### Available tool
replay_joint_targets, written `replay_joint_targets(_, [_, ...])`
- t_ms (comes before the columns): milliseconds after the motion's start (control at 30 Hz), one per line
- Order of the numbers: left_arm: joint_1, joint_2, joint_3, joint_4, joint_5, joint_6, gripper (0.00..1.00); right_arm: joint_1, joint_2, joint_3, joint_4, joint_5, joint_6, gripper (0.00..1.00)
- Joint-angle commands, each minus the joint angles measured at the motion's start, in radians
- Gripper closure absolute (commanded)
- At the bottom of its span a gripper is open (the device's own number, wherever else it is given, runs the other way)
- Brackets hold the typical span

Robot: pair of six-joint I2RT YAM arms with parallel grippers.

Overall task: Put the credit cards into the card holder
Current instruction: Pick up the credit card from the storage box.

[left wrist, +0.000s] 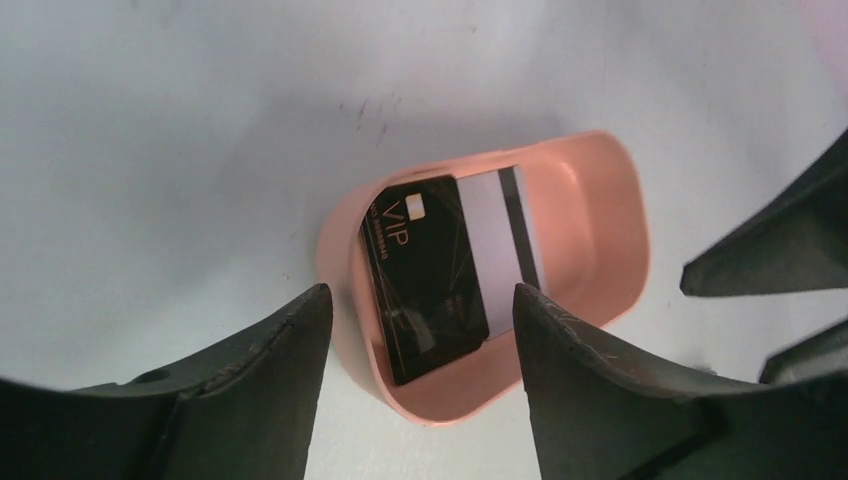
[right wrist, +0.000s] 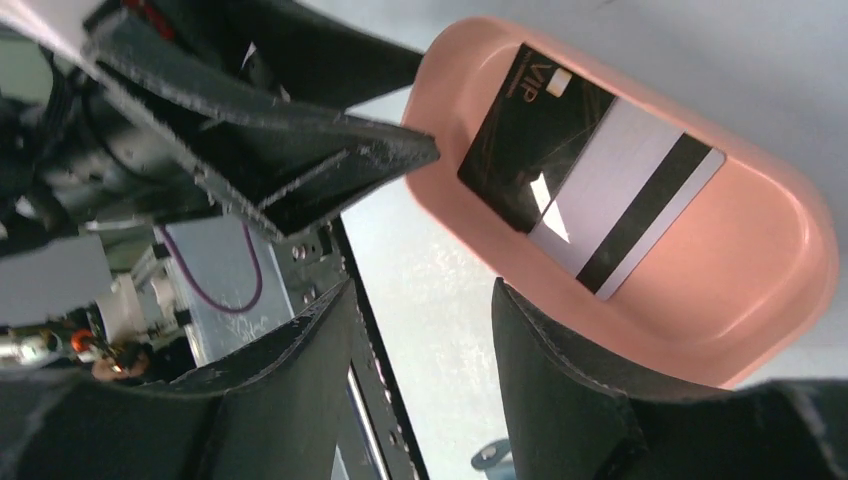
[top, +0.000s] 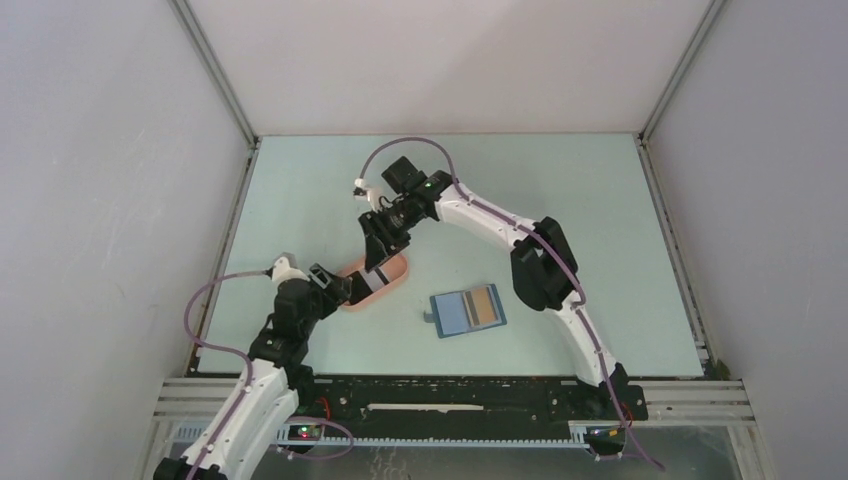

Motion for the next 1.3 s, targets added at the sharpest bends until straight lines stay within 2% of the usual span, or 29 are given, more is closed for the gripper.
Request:
replay_joint_targets(0, [0.012, 0.053, -0.030, 0.065, 0.047, -0.030, 0.31, 0.022, 0.055, 0.077, 0.082, 0.084, 0.182, 0.39])
replay_joint_targets(333, [0.015, 0.141, -0.036, 0.091, 0.050, -0.028, 0.59, 0.072, 0.201, 0.191, 0.101, 0.188, 0.265, 0.38])
replay_joint_targets(567, [0.016, 0.164, -0.031, 0.088, 0.046, -0.022, 0.69, 0.085, 0.227, 0.199, 0.078, 0.286, 0.249, 0.38])
replay_joint_targets(967, [0.015, 0.177, -0.027, 0.088, 0.053, -0.014, 0.74, 0.108, 0.231, 0.171, 0.068, 0.378, 0.210, 0.36])
replay_joint_targets(1267, [0.016, 0.175, -0.028, 0.092, 0.061, -0.012, 0.76, 0.120, 0.214, 0.085, 0.108, 0.324, 0.255, 0.35])
